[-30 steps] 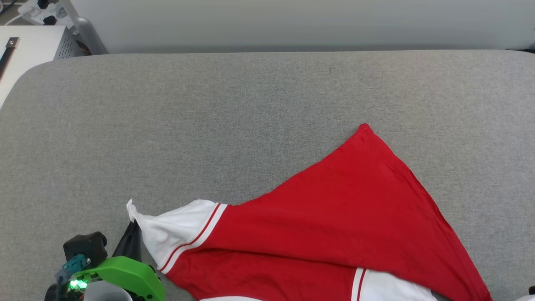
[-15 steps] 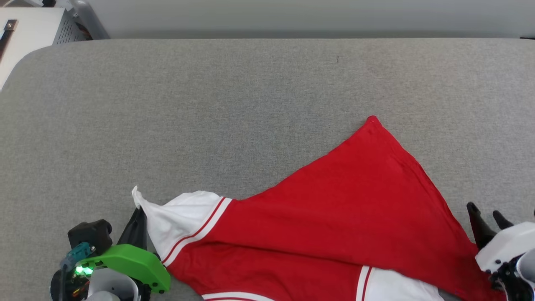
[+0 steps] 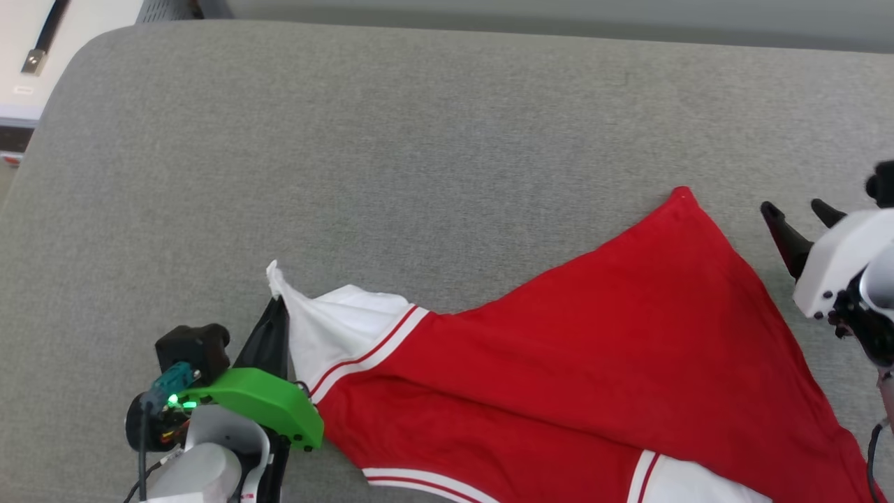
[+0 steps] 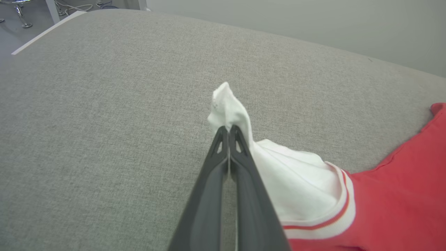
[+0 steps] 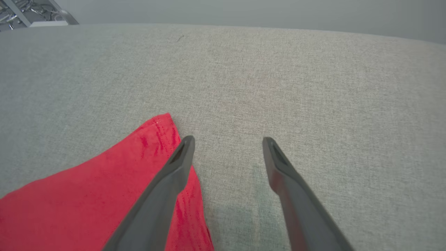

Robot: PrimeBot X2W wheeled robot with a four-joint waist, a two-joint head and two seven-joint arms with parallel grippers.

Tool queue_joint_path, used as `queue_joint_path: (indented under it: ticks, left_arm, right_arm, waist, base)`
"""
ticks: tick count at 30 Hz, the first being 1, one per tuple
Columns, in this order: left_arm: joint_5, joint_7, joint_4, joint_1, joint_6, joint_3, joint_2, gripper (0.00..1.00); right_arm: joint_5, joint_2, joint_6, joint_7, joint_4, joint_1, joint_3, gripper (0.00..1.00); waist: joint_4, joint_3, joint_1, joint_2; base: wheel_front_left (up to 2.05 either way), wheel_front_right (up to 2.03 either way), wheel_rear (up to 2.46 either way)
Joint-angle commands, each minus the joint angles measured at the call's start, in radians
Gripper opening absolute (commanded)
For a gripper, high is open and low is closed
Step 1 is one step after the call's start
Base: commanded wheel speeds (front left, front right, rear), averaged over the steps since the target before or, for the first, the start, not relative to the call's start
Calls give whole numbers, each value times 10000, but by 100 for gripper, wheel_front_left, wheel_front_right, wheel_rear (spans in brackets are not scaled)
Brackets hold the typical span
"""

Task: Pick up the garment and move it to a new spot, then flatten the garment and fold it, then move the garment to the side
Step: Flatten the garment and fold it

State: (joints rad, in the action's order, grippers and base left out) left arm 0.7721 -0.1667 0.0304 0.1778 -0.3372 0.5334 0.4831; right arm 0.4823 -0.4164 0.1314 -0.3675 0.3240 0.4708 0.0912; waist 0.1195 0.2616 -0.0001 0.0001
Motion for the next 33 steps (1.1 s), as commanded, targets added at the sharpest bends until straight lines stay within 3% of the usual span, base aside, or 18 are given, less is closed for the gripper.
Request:
queue_joint_path:
  ticks: [1, 8, 15, 22, 23, 24, 28, 33]
  left_arm:
    - [-149, -60, 41, 233, 86, 56, -87, 0]
    - [-294, -179, 42, 554, 157, 226, -320, 0]
    - [-351, -316, 135, 832, 266, 314, -539, 0]
    - [-313, -437, 333, 886, 344, 327, -681, 0]
    - [-307, -450, 359, 884, 349, 321, -684, 0]
    - [-302, -459, 377, 879, 351, 313, -681, 0]
    - [-277, -474, 434, 869, 360, 281, -631, 0]
    - [-272, -450, 454, 903, 349, 183, -442, 0]
  right_arm:
    - [295, -149, -7, -407, 118, 339, 332, 100]
    - [1751, -868, -7, -3077, 655, 1684, 2056, 100]
    - [2135, -1162, -7, -4004, 1100, 2447, 3215, 100]
    - [2662, -1160, -7, -5361, 1962, 2186, 4099, 100]
    - [2712, -1157, -7, -5449, 1982, 2165, 4187, 33]
    - [2793, -1137, -7, -5506, 2001, 2148, 4225, 3]
    - [3007, -1119, -7, -5509, 1942, 2210, 4365, 0]
    - [3160, -1196, -7, -4773, 1851, 2509, 4203, 0]
  waist:
    - [316, 238, 1, -1]
    - [785, 577, 1, -1]
    - [1112, 1049, 1, -1]
    - [1160, 1159, 1, -1]
    - [1151, 1155, 1, -1]
    - [1138, 1150, 1, -1]
    - [1066, 1053, 1, -1]
    - [928, 756, 1, -1]
  base:
    - [0, 0, 0]
    - [0, 0, 0]
    - [0, 0, 0]
    - [0, 0, 0]
    - [0, 0, 0]
    - [0, 0, 0]
    - [0, 0, 0]
    - [0, 0, 0]
